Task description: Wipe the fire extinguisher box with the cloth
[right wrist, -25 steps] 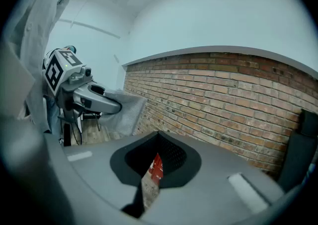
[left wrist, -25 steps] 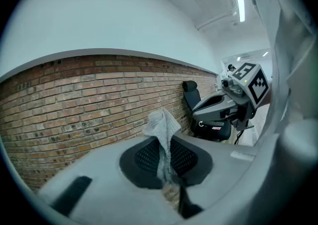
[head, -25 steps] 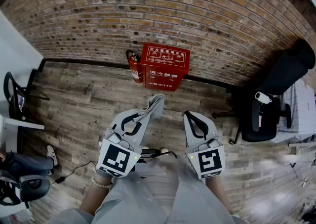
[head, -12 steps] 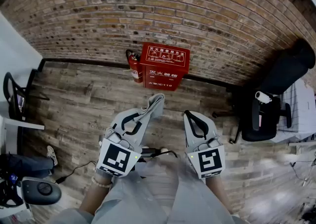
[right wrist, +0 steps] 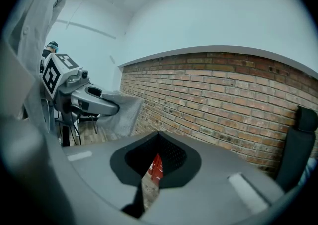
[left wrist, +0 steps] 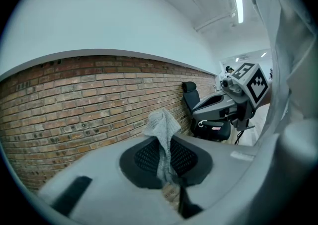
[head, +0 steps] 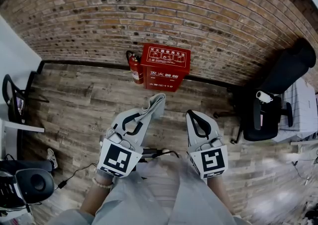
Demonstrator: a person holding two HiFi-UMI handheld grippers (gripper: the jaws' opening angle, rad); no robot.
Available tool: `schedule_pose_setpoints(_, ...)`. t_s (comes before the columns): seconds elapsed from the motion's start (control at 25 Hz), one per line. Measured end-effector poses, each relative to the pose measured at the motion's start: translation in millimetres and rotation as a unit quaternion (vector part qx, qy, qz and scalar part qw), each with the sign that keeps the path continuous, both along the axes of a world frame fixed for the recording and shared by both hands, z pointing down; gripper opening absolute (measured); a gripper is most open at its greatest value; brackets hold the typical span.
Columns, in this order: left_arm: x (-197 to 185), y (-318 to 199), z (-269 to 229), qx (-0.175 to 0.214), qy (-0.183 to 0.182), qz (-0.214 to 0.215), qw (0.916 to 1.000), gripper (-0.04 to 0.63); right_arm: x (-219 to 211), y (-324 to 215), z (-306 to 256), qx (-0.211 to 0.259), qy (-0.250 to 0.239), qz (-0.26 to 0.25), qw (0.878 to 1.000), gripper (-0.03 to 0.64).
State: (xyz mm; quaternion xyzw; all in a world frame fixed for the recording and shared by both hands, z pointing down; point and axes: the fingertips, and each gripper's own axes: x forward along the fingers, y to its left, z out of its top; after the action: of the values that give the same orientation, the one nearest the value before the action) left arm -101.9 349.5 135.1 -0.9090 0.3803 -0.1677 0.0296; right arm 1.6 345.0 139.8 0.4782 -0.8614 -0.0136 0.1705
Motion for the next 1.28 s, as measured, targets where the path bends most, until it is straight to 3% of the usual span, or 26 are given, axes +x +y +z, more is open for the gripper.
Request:
schedule_pose_setpoints(0.76, -37.2, 13.7, -5.6, 0.018, 0.018, 0.028, 0.9993, 0.014, -36.2, 25.2, -2.8, 0.010, 0.013, 0.032, 0.999, 0.009)
schedule_pose_setpoints(1.28, -36.5, 5.3, -4.7, 0.023, 0.024, 0.025, 0.9991, 0.014, -32.4, 24.2, 4.1, 0.005, 0.014, 0.037, 0.999, 0.009)
